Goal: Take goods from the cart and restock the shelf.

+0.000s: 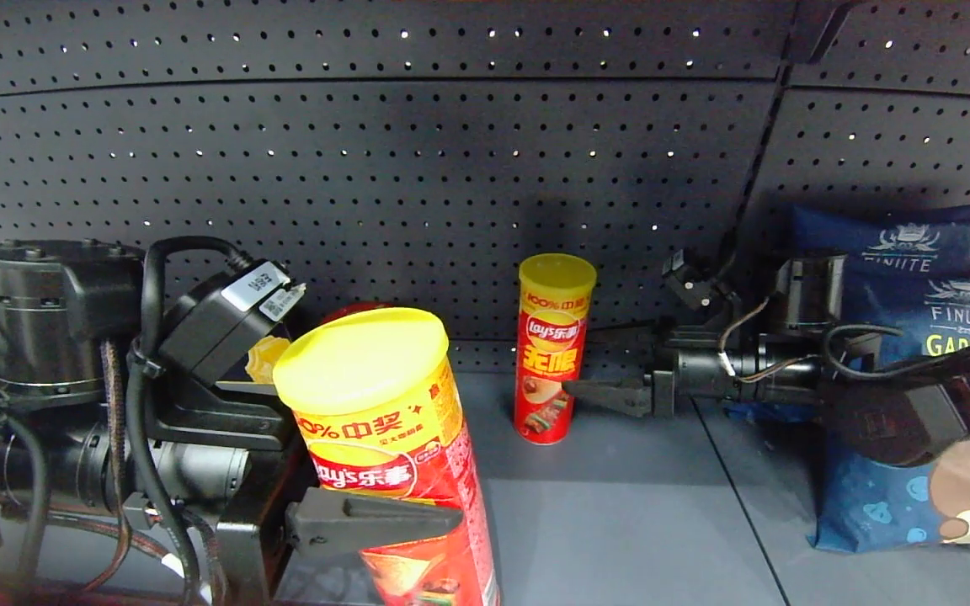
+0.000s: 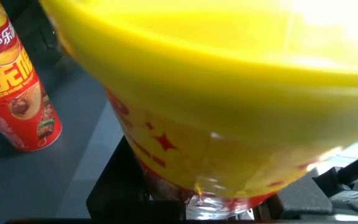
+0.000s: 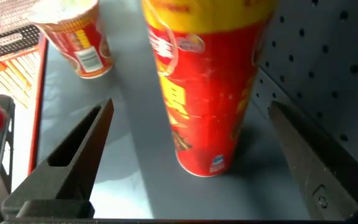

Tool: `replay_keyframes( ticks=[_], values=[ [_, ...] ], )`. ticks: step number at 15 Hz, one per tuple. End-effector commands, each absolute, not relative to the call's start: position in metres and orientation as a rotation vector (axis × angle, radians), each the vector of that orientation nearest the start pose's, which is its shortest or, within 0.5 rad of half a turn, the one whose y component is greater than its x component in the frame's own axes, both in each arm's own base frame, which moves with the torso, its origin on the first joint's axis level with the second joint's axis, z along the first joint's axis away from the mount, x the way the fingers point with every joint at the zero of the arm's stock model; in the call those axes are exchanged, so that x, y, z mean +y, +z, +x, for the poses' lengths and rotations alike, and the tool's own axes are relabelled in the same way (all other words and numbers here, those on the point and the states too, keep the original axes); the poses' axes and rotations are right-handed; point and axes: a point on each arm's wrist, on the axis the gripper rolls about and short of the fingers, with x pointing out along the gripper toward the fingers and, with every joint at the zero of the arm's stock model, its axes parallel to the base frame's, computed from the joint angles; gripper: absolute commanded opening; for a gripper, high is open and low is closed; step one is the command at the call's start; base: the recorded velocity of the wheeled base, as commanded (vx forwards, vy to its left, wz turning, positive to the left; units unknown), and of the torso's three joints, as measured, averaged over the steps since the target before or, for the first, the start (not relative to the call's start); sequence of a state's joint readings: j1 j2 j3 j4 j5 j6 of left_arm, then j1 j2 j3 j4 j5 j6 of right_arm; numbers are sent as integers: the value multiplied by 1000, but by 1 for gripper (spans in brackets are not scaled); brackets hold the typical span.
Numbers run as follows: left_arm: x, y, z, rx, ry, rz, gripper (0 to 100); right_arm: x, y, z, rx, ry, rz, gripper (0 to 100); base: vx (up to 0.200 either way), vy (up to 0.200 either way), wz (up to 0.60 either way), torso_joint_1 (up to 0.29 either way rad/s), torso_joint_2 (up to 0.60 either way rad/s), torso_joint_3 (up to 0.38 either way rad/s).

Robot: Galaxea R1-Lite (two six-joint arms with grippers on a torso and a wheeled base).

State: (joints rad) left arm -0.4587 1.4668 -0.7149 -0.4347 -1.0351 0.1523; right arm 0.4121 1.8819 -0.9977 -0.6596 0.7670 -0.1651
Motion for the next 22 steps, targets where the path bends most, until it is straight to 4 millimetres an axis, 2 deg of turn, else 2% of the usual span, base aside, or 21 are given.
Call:
replay_keyframes(
  ticks=[1,11,15,20,21,22],
  values=[
    [-122,205,203,223,-1501,22,0,160,165,328,165,1191,-98,100,0,0,0,0,0,0],
    [-121,202,203,233,-1499,19,0,179,145,354,175,1210,-98,100,0,0,0,0,0,0],
    [-122,202,203,236,-1501,19,0,192,139,357,178,1233,-100,100,0,0,0,0,0,0],
    [-121,201,202,238,-1499,18,0,196,136,362,174,1239,-100,100,0,0,0,0,0,0],
    [-121,201,202,238,-1499,18,0,195,137,362,162,1250,-102,0,0,0,0,0,0,0],
    [-121,202,202,236,-1499,18,0,195,137,362,162,1250,-102,0,0,0,0,0,0,0]
  ],
)
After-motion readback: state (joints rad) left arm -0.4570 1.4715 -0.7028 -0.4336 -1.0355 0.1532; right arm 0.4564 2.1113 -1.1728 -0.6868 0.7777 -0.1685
